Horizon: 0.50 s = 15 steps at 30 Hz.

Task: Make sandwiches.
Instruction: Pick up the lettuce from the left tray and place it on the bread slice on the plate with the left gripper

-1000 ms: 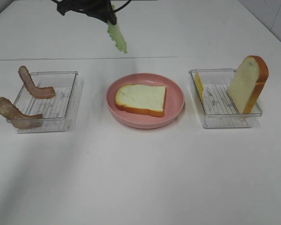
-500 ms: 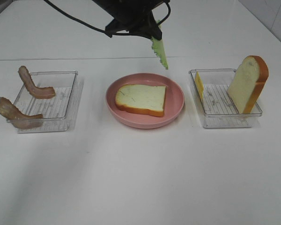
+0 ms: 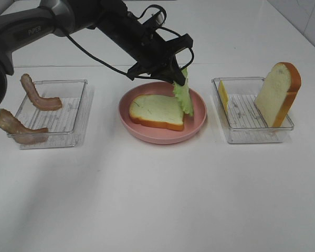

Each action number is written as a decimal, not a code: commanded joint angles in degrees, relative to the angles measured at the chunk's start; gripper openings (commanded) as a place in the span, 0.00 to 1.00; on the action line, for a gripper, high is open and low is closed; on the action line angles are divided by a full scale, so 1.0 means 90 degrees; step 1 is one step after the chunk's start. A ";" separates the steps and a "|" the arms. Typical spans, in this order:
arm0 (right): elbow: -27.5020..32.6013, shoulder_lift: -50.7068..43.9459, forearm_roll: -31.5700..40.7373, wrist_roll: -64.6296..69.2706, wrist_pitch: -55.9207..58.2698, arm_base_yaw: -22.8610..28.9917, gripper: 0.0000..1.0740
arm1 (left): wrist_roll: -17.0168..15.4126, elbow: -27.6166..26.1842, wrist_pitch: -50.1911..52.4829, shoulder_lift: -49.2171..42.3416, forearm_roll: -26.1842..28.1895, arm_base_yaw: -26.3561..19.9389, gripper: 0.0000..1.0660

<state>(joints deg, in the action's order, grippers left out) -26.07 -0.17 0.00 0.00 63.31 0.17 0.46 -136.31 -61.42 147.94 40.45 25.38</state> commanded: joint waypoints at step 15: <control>-0.0013 -0.0223 0.0000 0.0000 -0.0006 -0.0025 0.92 | -0.0344 -0.0032 -0.0299 0.0025 -0.1719 0.0006 0.00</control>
<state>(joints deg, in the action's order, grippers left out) -26.07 -0.17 0.00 0.00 63.31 0.17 -2.41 -136.31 -63.88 148.34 25.67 25.38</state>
